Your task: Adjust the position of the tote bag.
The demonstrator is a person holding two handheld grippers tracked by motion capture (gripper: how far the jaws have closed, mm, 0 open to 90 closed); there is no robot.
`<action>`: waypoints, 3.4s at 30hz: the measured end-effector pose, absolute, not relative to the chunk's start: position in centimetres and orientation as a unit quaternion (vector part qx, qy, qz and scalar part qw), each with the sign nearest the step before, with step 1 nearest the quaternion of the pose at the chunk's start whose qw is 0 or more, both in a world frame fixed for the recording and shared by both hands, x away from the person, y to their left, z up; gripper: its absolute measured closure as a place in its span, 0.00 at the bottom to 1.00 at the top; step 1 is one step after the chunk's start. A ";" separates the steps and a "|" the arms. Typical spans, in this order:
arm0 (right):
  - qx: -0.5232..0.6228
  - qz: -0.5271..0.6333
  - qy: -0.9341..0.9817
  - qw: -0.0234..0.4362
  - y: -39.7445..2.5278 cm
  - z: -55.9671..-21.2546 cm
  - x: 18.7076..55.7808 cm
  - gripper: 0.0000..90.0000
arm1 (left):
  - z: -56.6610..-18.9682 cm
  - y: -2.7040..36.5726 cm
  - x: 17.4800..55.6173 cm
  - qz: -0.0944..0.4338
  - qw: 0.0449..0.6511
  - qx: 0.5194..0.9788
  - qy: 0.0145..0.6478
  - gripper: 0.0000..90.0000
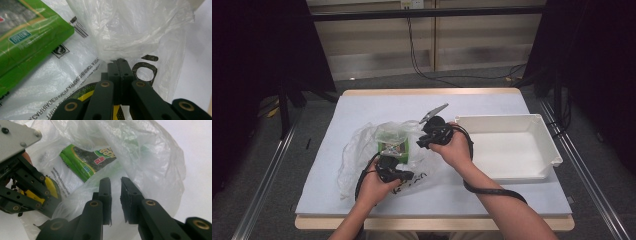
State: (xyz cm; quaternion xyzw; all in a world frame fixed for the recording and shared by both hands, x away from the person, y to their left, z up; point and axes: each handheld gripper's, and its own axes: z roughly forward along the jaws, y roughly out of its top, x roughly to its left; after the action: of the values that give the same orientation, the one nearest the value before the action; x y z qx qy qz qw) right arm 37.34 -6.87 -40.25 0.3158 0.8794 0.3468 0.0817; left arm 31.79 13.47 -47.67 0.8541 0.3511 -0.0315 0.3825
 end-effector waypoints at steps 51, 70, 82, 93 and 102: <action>0.353 0.254 0.896 0.091 -5.3 -43.7 46.9 0.98 | -47.5 15.4 29.2 -0.076 0.353 0.869 0.338 1.00; 0.326 0.263 0.903 0.092 -5.4 -42.9 46.0 0.85 | -46.1 16.7 30.7 -0.075 0.387 0.843 0.365 0.93; 0.298 0.283 0.907 0.090 -5.1 -41.2 42.6 0.75 | -43.8 18.5 32.8 -0.017 0.403 0.826 0.393 0.83; 0.281 0.299 0.908 0.079 -2.6 -41.9 42.0 0.67 | -42.7 19.8 35.9 0.010 0.403 0.812 0.421 0.90; 0.283 0.298 0.908 0.084 -2.1 -42.4 42.7 0.71 | -42.7 21.4 39.0 0.043 0.392 0.802 0.448 1.00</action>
State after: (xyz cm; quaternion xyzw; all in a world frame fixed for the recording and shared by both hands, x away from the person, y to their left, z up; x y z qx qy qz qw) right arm 42.71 -2.06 -42.43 0.2834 0.9077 0.2978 0.0839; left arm 39.05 21.40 -42.67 0.8023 0.4479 0.0429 0.3922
